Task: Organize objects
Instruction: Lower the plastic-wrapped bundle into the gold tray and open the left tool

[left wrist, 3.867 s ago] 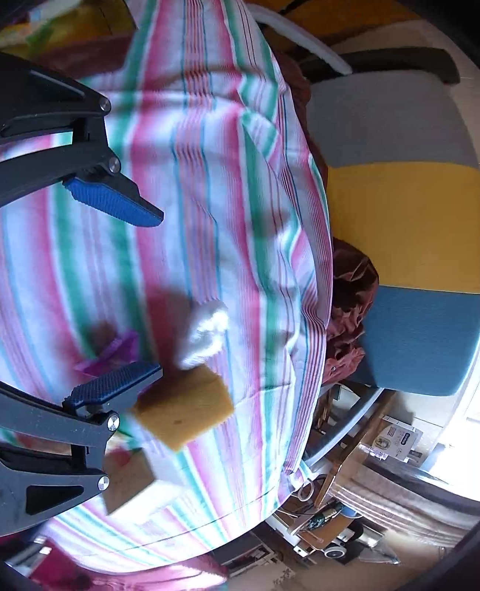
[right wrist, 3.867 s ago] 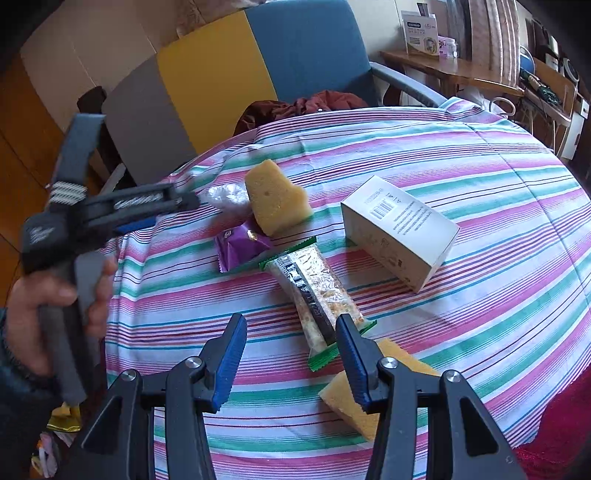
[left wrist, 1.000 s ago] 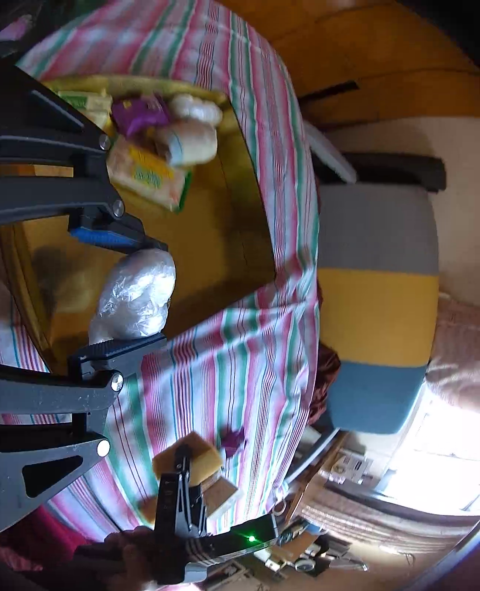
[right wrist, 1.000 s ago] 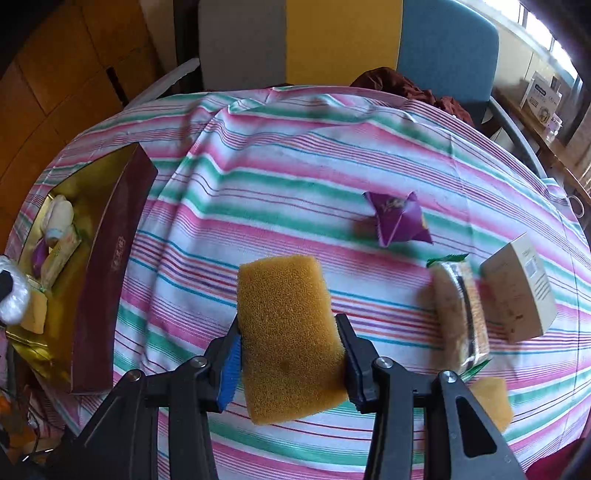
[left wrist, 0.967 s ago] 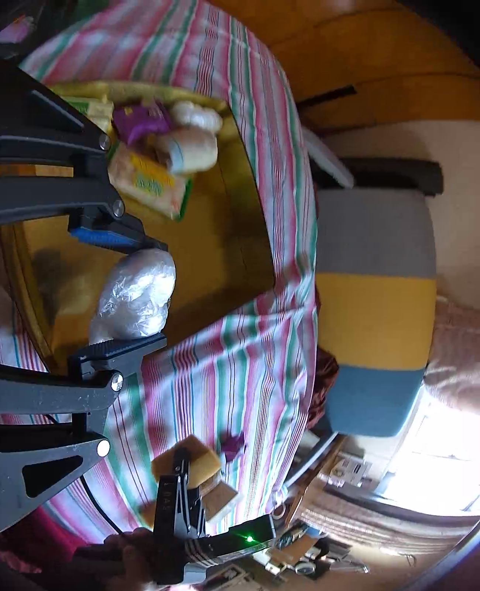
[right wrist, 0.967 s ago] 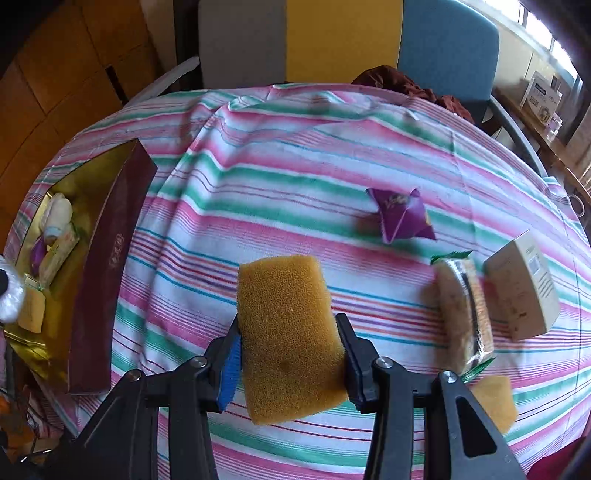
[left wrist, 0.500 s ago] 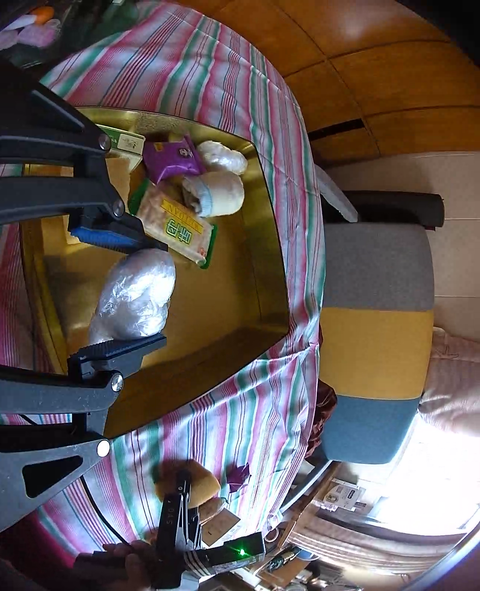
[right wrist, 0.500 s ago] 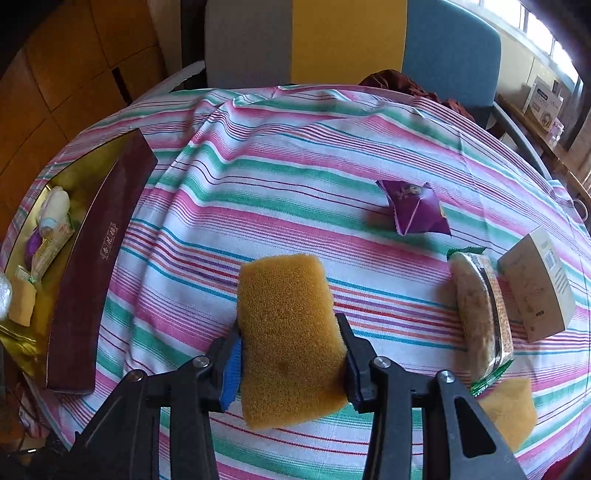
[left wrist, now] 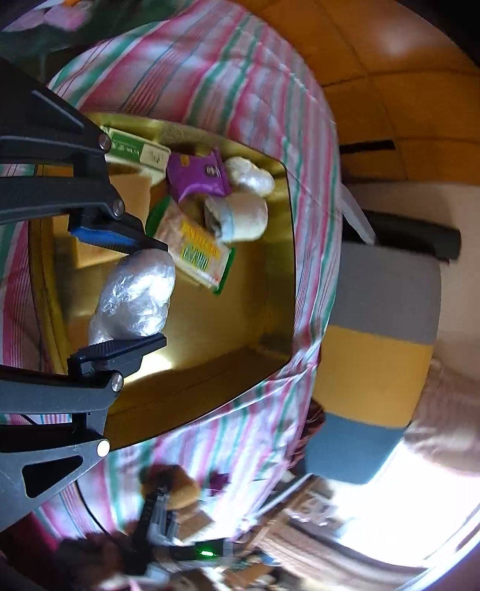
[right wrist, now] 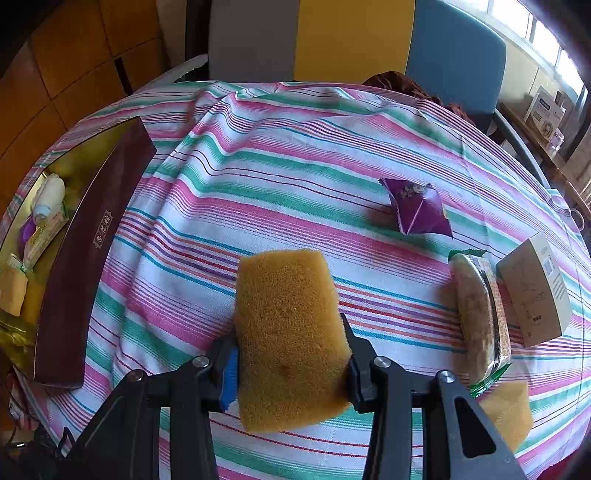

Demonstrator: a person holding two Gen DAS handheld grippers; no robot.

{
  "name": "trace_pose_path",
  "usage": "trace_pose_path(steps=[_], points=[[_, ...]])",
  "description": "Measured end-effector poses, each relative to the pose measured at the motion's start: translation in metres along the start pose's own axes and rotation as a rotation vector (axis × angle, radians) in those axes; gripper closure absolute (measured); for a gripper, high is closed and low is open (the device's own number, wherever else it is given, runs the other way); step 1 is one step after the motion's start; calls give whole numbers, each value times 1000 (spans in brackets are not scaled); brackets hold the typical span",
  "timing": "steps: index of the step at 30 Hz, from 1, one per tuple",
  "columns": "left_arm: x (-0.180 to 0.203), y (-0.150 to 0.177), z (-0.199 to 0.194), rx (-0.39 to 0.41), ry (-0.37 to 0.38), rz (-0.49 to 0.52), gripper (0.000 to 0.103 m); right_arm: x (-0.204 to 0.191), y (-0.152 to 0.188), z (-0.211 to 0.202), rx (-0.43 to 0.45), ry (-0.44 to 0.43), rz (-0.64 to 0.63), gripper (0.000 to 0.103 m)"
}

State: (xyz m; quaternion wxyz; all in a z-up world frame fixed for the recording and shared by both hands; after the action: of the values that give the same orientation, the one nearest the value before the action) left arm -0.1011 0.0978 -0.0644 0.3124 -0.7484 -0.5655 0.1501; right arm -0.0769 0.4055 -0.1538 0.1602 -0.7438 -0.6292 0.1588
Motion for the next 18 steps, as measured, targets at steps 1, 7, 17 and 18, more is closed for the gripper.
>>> trace_pose_path(steps=[1,7,17,18], points=[[-9,-3,0,-7,7,-41,61,0,0,0,-1,1,0,59],[-43,-27,8,-24,29,-169,61,0,0,-1,-6,4,-2,59],[-23,-61,61,-85,31,-111,60,0,0,-1,-10,4,0,59],[-22,-66,68,-91,30,-114,60,0,0,-1,-11,4,1,59]])
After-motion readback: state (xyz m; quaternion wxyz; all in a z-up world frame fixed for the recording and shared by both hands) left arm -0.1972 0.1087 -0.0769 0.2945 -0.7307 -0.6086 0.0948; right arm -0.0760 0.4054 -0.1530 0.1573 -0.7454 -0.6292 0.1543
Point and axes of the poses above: each gripper's, at about its wrist camera, not at the fingertips, and z roughly the way its jaws point, x to its right, y to its underside, the point moved 8 cm from there along z, roughly the way its jaws point, and after that the axes turned 4 degrees about z, right-handed, at the moved point
